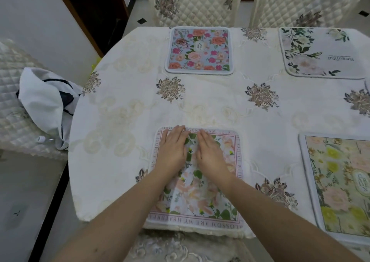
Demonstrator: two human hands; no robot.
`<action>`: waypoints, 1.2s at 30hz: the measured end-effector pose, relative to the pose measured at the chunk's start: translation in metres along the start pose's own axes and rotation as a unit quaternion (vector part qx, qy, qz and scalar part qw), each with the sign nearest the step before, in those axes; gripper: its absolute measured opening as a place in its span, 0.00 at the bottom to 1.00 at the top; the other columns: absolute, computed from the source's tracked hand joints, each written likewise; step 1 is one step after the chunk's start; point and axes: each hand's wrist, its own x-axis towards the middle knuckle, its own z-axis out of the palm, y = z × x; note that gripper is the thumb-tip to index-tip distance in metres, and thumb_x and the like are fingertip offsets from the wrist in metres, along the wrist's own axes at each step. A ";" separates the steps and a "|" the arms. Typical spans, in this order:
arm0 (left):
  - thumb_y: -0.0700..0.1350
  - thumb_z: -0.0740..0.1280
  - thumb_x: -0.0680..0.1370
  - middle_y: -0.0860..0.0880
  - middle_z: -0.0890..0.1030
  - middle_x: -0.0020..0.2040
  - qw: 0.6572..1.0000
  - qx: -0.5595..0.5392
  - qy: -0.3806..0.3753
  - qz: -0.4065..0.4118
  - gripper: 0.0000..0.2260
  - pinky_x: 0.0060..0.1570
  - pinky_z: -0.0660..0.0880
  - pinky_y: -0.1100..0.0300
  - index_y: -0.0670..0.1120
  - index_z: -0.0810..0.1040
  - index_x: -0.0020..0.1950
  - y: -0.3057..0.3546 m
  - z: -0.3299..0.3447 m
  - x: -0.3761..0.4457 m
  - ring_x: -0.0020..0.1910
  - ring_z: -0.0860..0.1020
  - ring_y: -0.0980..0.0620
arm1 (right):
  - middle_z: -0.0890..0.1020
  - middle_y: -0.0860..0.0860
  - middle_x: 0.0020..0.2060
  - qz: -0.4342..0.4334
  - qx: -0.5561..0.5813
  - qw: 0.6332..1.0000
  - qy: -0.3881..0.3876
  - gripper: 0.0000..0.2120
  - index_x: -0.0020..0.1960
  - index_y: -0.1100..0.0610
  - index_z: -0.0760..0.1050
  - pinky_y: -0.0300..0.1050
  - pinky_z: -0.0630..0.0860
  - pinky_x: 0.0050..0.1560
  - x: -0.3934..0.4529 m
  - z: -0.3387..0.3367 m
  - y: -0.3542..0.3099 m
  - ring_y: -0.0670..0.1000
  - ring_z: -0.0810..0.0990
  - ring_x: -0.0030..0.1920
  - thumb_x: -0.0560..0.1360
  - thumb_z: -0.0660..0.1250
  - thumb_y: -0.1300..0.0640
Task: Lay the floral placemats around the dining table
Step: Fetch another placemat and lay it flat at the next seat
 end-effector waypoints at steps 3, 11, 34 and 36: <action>0.50 0.43 0.79 0.48 0.60 0.80 0.998 0.033 -0.043 0.020 0.29 0.77 0.41 0.53 0.45 0.60 0.79 -0.007 0.015 0.007 0.80 0.54 0.51 | 0.54 0.53 0.79 -0.009 -0.077 0.997 0.000 0.27 0.79 0.59 0.52 0.49 0.47 0.78 0.016 0.017 0.000 0.51 0.50 0.79 0.82 0.44 0.52; 0.54 0.38 0.82 0.52 0.49 0.81 0.993 0.083 -0.078 0.021 0.28 0.77 0.40 0.49 0.48 0.49 0.81 -0.014 0.028 0.005 0.80 0.45 0.55 | 0.52 0.50 0.79 0.018 -0.153 0.988 0.010 0.27 0.80 0.55 0.50 0.51 0.43 0.77 0.015 0.029 0.005 0.49 0.47 0.79 0.82 0.43 0.49; 0.61 0.35 0.80 0.47 0.44 0.82 0.983 0.136 -0.081 -0.090 0.33 0.76 0.34 0.54 0.45 0.42 0.81 -0.071 -0.017 -0.035 0.80 0.41 0.52 | 0.57 0.58 0.78 0.169 -0.133 0.972 0.094 0.31 0.79 0.63 0.54 0.53 0.44 0.78 -0.024 -0.028 0.063 0.55 0.52 0.79 0.79 0.41 0.50; 0.58 0.39 0.83 0.47 0.43 0.82 0.990 0.100 -0.066 -0.080 0.29 0.77 0.37 0.52 0.46 0.42 0.81 -0.049 -0.016 -0.034 0.80 0.40 0.51 | 0.58 0.58 0.78 0.140 -0.120 0.975 0.121 0.27 0.77 0.63 0.58 0.54 0.46 0.77 -0.029 -0.017 0.047 0.56 0.54 0.78 0.81 0.47 0.53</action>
